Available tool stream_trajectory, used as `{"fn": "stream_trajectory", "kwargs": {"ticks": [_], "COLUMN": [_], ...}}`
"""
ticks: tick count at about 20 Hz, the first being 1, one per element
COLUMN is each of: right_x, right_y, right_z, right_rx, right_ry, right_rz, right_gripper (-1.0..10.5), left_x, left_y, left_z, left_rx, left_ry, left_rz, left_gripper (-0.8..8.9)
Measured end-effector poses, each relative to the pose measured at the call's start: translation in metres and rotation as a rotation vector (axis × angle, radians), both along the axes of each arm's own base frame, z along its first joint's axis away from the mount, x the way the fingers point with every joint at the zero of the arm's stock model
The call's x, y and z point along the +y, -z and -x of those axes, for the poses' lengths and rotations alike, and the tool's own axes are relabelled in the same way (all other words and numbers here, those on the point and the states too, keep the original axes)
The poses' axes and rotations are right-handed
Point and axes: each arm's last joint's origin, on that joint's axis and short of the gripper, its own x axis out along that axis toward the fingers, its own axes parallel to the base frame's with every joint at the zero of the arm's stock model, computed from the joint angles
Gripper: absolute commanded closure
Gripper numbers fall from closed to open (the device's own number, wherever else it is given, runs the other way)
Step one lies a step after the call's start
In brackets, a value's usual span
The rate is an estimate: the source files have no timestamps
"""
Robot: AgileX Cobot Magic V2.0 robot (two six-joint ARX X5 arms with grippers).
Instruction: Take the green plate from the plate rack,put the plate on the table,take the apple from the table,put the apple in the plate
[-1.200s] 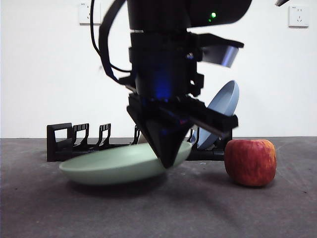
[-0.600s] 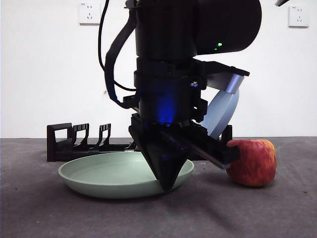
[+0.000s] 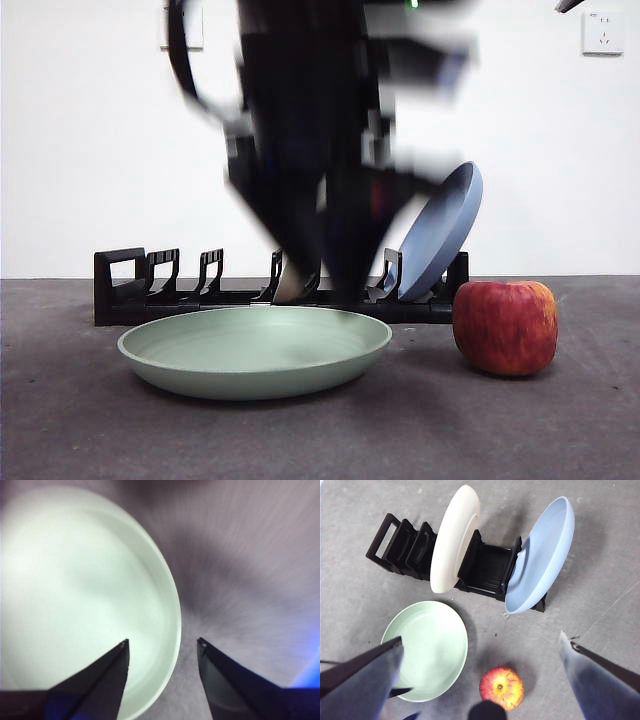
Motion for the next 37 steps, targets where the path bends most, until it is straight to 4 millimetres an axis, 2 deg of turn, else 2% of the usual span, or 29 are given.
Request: {"fn": "stream_trajectory", "kwargs": {"ticks": [2, 4, 6, 8, 10, 12, 14, 16, 19, 23, 29, 37], "right_x": [-0.001, -0.003, -0.005, -0.006, -0.001, 0.006, 0.009, 0.011, 0.011, 0.015, 0.028, 0.053], "right_y": [0.001, 0.004, 0.008, 0.012, 0.012, 0.018, 0.03, 0.046, 0.079, 0.108, 0.149, 0.178], "right_z": [0.001, 0.003, 0.008, 0.013, 0.017, 0.033, 0.059, 0.083, 0.115, 0.122, 0.1, 0.055], "right_rx": [0.012, 0.048, 0.102, 0.171, 0.165, 0.177, 0.183, 0.135, 0.104, 0.128, 0.168, 0.146], "right_ry": [0.017, 0.048, 0.067, 0.061, 0.037, -0.007, -0.024, -0.003, 0.045, 0.056, 0.085, 0.096], "right_rz": [0.022, 0.067, 0.105, 0.125, 0.138, 0.147, 0.183, 0.199, 0.199, 0.182, 0.193, 0.187], "right_gripper": [2.9, 2.9, 2.9, 2.9, 2.9, 2.9, 2.9, 2.9, 2.9, 2.9, 2.9, 2.9], "left_x": [0.02, 0.053, 0.099, 0.15, 0.198, 0.24, 0.283, 0.309, 0.325, 0.325, 0.325, 0.325], "left_y": [-0.053, -0.107, -0.152, -0.184, -0.203, -0.212, -0.215, -0.211, -0.202, -0.192, -0.188, -0.184], "left_z": [0.021, 0.044, 0.066, 0.09, 0.112, 0.132, 0.151, 0.163, 0.17, 0.171, 0.171, 0.171], "left_rx": [-0.078, -0.164, -0.245, -0.314, -0.377, -0.429, -0.472, -0.493, -0.468, -0.403, -0.358, -0.324], "left_ry": [0.024, 0.041, 0.037, 0.034, 0.031, 0.027, 0.012, -0.003, -0.027, -0.054, -0.072, -0.093], "left_rz": [0.159, 0.348, 0.541, 0.722, 0.874, 1.007, 1.145, 1.206, 1.201, 1.132, 1.107, 1.084], "left_gripper": [5.84, 5.84, 5.84, 5.84, 5.84, 5.84, 5.84, 5.84, 5.84, 5.84, 5.84, 5.84]}}
